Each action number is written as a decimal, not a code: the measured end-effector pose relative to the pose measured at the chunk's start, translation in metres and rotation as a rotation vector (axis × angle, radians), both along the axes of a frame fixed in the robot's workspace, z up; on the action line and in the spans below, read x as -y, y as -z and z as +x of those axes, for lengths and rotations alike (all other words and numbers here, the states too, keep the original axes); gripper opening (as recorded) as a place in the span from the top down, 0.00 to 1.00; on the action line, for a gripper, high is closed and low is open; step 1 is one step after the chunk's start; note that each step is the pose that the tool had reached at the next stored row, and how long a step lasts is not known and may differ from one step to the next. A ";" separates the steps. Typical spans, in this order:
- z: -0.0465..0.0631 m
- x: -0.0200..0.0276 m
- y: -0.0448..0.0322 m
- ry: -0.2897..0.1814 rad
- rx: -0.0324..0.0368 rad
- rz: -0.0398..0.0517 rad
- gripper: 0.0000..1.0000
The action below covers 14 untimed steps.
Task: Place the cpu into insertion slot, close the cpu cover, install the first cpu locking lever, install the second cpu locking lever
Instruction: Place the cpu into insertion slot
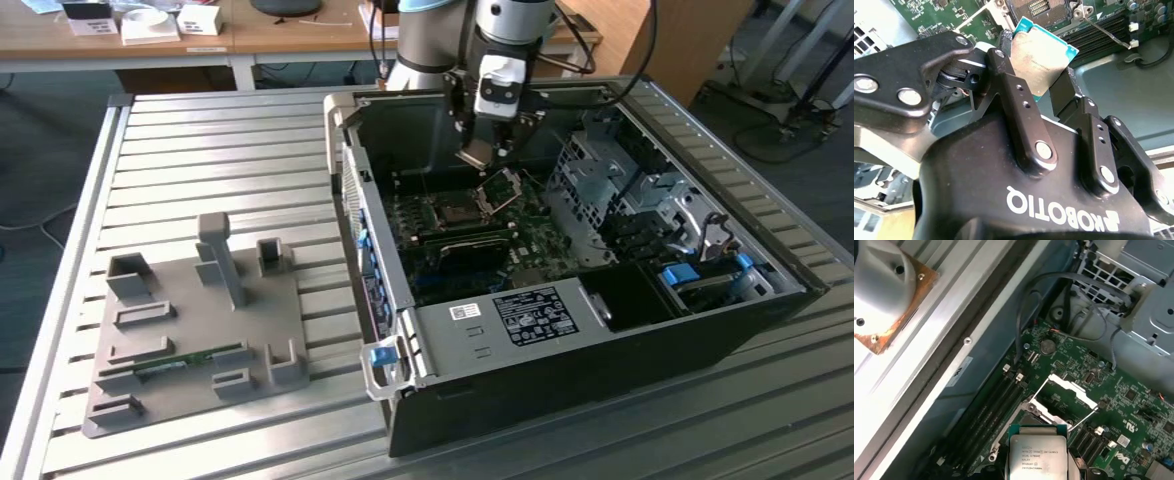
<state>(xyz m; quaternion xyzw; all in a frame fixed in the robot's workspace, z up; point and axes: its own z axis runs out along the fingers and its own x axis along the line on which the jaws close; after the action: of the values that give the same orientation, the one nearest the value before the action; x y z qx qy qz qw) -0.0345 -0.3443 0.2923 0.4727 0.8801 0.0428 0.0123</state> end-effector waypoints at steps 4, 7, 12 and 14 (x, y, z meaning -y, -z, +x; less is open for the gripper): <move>0.000 0.0000 0.0002 0.038 -0.0001 -0.0001 0.46; 0.000 0.0000 0.0004 0.064 0.0000 0.0000 0.46; 0.000 0.0000 0.0007 0.117 0.0000 -0.0001 0.46; 0.000 0.0000 0.0008 0.125 -0.0001 0.0000 0.46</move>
<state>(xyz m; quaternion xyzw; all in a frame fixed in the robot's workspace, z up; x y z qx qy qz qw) -0.0345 -0.3443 0.2916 0.5266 0.8490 0.0420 0.0149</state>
